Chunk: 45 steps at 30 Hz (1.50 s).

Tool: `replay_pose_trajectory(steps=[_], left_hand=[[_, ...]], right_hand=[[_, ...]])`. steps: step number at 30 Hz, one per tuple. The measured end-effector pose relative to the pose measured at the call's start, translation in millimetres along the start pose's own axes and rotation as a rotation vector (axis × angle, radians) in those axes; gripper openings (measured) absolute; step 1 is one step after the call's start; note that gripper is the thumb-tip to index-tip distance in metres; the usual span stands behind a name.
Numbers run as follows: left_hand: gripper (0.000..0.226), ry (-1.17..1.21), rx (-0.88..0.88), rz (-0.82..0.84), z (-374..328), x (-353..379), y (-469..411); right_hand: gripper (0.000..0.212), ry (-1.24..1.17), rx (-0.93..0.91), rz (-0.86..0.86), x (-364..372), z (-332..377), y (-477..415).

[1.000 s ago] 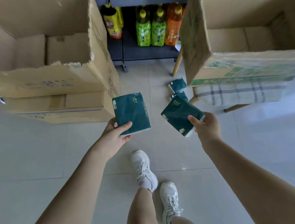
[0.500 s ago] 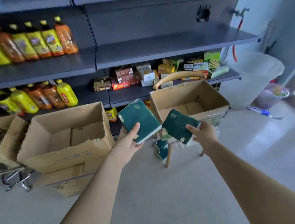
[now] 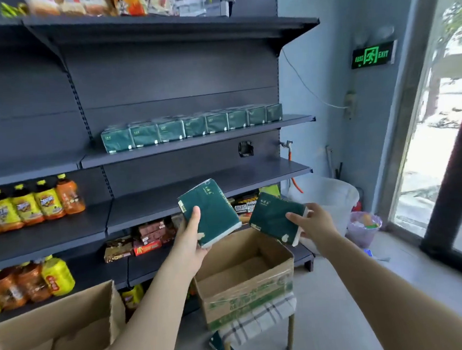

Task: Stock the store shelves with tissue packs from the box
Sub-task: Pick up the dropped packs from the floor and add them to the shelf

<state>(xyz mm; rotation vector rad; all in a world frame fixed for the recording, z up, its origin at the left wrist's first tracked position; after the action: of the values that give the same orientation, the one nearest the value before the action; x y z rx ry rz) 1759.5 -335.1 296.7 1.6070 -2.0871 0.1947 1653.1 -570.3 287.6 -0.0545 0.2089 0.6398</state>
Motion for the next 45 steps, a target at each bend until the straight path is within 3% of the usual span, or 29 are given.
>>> replay_pose_trajectory(steps=[9, 16, 23, 29, 40, 45], left_hand=[[0.025, 0.119, 0.134, 0.036, 25.4, 175.9, 2.8], [0.016, 0.091, 0.122, 0.069, 38.4, 267.4, -15.6], [0.016, 0.022, 0.191, 0.113, 36.9, 335.3, -104.5], [0.016, 0.063, 0.194, 0.132, 30.6, 384.9, -224.2], [0.012, 0.076, 0.213, 0.135, 14.8, 489.7, -398.9], [0.010, 0.084, 0.261, 0.090, 19.0, 530.1, -460.8]], right_hand=[[0.046, -0.002, -0.198, -0.016, -148.3, 63.3, -105.8], [0.055, -0.084, -0.225, -0.048, -201.1, 76.7, -189.1], [0.052, -0.146, -0.218, -0.043, -196.4, 81.0, -292.1], [0.043, -0.079, -0.318, -0.037, -173.1, 114.0, -413.7], [0.044, -0.120, -0.376, -0.053, -139.8, 152.4, -597.3], [0.049, -0.131, -0.401, 0.020, -124.9, 163.2, -697.7]])
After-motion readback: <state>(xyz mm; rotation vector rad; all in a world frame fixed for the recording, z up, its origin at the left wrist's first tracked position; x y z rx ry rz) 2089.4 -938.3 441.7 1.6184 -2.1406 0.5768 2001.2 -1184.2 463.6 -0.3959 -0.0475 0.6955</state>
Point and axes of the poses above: each hand's wrist, its own y-axis away from the middle knuckle, its own x-axis out of the palm, z = x × y, the point moved 2 cm from there along -y, towards the middle knuckle, and after that the axes turned 6 degrees about -z, right-handed, at the moved point
